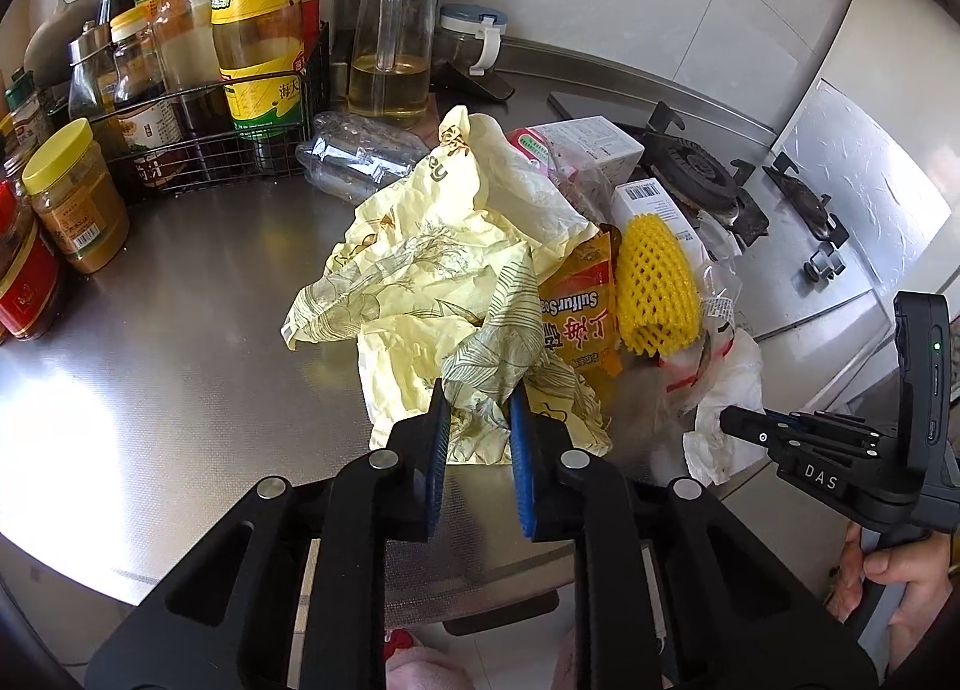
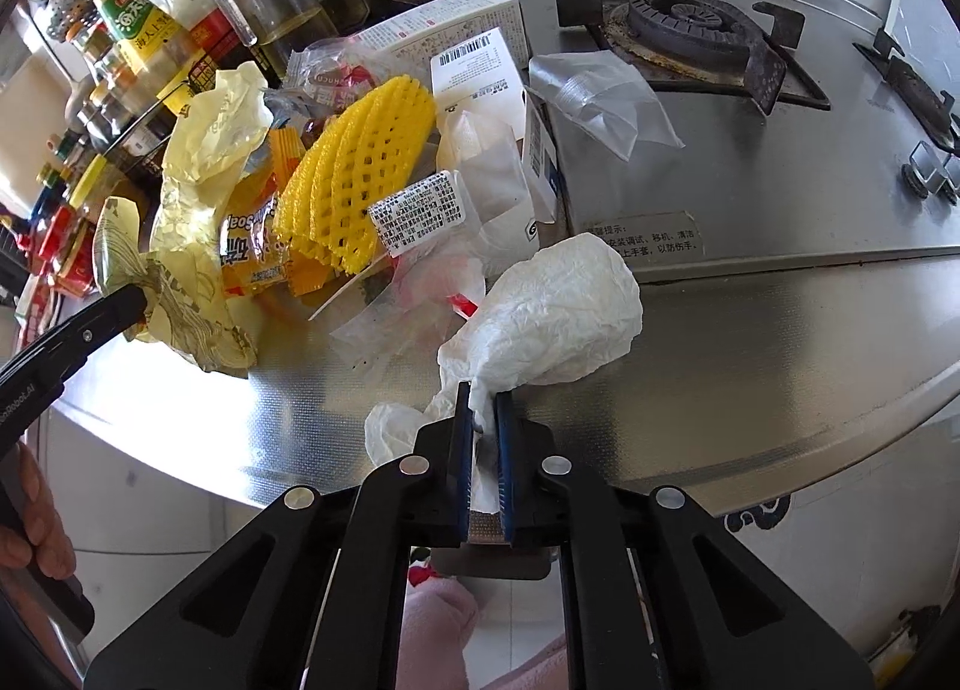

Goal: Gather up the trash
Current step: 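Carry both items down over the black floor bin and open both tools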

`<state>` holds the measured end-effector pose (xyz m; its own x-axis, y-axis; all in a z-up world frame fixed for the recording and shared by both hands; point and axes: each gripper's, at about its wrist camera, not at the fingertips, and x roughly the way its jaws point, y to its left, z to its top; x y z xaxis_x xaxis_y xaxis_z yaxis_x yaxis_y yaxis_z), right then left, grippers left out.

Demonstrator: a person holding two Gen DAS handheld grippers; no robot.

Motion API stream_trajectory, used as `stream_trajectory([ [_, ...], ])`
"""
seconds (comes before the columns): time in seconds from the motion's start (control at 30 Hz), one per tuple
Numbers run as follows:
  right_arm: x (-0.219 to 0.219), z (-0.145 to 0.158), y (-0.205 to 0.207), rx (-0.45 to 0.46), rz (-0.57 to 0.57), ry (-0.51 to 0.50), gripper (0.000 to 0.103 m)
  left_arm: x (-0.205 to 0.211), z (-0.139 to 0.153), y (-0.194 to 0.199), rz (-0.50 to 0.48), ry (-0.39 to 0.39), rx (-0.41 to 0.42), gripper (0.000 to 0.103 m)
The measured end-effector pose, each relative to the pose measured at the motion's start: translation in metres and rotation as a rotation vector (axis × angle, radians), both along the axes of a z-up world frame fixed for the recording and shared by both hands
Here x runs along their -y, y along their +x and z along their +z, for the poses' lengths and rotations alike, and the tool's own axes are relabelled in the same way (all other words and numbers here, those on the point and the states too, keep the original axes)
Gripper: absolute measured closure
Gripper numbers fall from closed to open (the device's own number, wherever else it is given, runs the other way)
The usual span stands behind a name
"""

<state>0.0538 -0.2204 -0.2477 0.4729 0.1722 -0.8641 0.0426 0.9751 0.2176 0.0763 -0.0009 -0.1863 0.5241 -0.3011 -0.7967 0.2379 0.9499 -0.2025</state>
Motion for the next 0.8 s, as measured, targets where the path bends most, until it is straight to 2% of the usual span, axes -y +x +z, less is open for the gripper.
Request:
stream_trajectory([
  [0.37, -0.012, 0.022, -0.044, 0.027, -0.112, 0.029, 0.094, -0.019, 0.019, -0.026, -0.106, -0.039, 0.015, 0.091],
  [0.63, -0.024, 0.026, -0.078, 0.039, -0.016, 0.027, 0.094, -0.021, 0.021, -0.068, -0.051, -0.049, 0.002, 0.091],
  [0.8, -0.024, 0.005, -0.109, 0.020, 0.092, 0.019, 0.094, -0.010, 0.005, -0.107, 0.020, -0.075, -0.048, 0.091],
])
